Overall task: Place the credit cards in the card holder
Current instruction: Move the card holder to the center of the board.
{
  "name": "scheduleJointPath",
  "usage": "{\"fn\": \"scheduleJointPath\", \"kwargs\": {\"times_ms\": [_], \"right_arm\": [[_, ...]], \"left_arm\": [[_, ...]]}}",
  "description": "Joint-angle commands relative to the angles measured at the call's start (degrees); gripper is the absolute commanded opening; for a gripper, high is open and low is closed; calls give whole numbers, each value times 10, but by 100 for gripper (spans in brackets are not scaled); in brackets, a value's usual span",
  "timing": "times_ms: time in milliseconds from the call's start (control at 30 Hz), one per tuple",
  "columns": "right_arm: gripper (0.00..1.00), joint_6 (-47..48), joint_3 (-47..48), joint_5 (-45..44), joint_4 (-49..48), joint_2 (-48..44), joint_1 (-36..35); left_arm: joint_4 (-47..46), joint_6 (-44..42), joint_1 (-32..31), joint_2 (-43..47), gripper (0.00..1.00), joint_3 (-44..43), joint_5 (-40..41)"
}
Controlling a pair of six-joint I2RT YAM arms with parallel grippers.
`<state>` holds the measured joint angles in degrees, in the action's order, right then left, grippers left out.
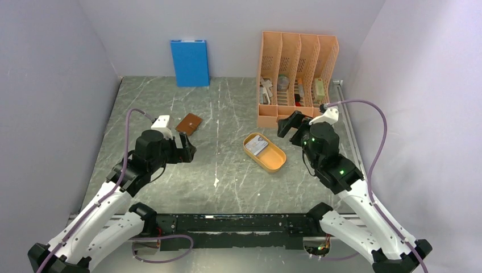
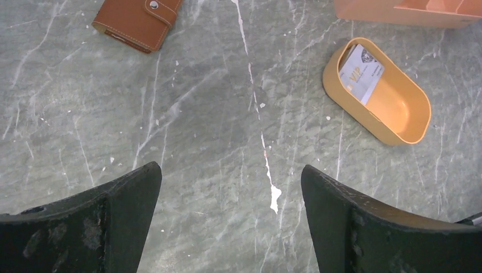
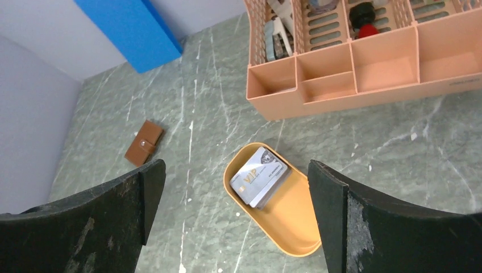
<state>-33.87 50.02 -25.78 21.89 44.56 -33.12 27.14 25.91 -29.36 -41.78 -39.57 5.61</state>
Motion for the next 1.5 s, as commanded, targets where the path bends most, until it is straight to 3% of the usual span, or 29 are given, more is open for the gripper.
{"fn": "scheduleJointPath", "kwargs": {"times_ms": [0, 267, 600, 767, 900, 1000, 1300, 1467], "right_arm": [[100, 52, -4, 48, -22, -10, -1], [100, -11, 32, 40, 27, 44, -1], [100, 51, 1, 53, -16, -12, 0], [100, 97, -17, 134, -32, -36, 0], [99, 97, -27, 180, -29, -37, 0], [98, 83, -40, 204, -15, -32, 0], [95, 42, -100, 268, -12, -55, 0], [94, 38, -111, 296, -14, -53, 0]], "left_arm": [[-6, -2, -2, -7, 97, 1, 22], [-2, 0, -2, 14, 97, 7, 46], [18, 56, -1, -8, 97, 0, 134], [62, 97, 34, -144, 97, -58, 106], [26, 135, 69, -202, 97, -61, 48], [-14, 153, 77, -233, 97, -63, 51], [-93, 37, 129, -427, 97, -188, 78], [-174, 16, 183, -516, 97, -241, 0]]}}
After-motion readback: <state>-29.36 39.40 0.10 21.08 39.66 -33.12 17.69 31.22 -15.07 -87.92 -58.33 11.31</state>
